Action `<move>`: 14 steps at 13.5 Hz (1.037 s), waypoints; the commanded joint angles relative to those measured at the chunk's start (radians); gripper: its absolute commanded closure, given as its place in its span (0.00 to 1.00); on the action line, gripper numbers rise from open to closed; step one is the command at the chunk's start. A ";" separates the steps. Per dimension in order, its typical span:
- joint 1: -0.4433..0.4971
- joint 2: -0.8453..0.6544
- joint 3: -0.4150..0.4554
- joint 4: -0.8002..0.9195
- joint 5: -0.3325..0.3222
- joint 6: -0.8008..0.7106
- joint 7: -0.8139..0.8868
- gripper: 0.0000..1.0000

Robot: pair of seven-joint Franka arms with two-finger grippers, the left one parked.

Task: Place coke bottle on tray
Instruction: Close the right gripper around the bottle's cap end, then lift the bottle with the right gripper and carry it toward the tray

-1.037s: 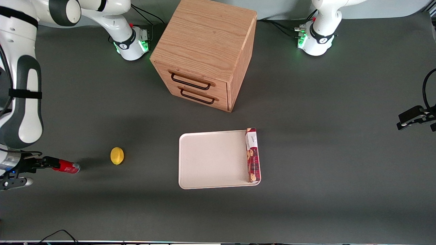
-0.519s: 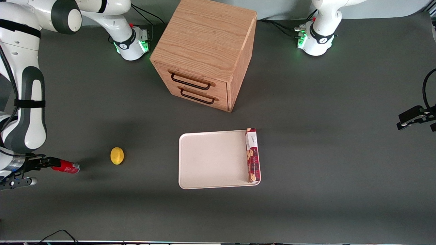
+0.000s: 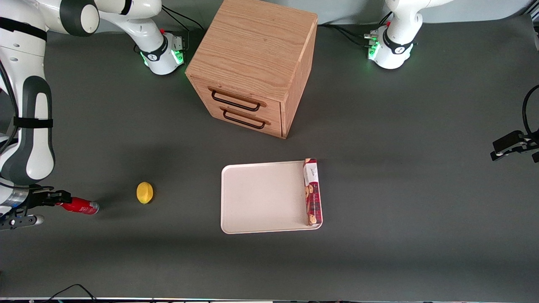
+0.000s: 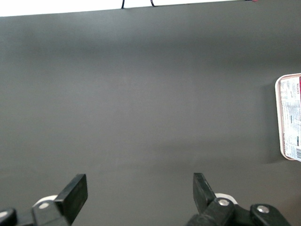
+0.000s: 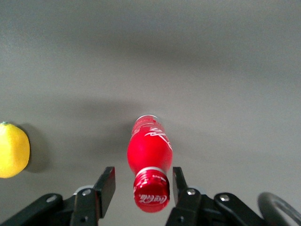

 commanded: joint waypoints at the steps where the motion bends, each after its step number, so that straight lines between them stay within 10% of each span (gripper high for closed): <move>1: 0.013 -0.032 -0.007 -0.036 -0.023 0.003 -0.025 0.77; 7: 0.019 -0.090 -0.004 -0.027 -0.048 -0.039 -0.019 0.92; 14: 0.025 -0.317 0.170 0.230 -0.119 -0.490 0.030 0.97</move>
